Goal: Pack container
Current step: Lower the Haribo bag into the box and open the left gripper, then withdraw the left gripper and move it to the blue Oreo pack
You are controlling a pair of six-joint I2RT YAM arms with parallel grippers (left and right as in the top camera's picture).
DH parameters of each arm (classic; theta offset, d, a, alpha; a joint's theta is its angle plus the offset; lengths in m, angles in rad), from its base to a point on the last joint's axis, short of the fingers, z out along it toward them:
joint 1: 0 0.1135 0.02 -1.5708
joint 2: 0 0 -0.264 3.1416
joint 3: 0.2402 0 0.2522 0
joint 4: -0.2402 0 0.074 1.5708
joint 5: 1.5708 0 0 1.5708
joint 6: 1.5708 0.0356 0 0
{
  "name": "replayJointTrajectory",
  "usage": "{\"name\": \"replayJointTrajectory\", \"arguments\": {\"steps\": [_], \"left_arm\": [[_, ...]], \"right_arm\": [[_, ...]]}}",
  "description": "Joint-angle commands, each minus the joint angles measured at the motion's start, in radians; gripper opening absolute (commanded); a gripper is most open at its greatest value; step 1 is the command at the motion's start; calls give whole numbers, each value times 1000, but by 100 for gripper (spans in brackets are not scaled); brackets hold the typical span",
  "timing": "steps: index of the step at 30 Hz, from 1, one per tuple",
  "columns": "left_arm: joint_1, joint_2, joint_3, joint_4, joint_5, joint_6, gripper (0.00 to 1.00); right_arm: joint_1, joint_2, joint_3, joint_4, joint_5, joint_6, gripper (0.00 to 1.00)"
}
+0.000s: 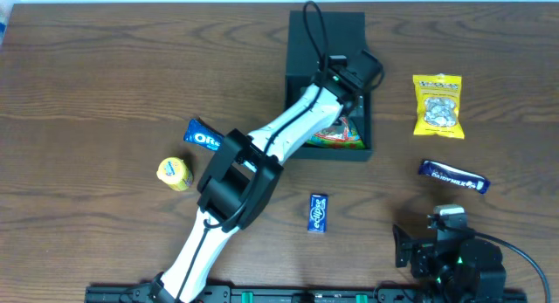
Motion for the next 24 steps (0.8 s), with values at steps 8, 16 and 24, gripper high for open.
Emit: {"name": "replayJointTrajectory", "arguments": {"steps": [8, 16, 24], "left_arm": [[-6, -21, 2, 27, 69, 169, 96], [-45, -21, 2, 69, 134, 180, 96], [-58, -22, 3, 80, 146, 187, 96]], "right_arm": [[-6, -5, -5, -7, 6, 10, 99], [-6, -5, -5, -7, 6, 10, 99], [-6, -5, -5, -7, 6, 10, 99]]}}
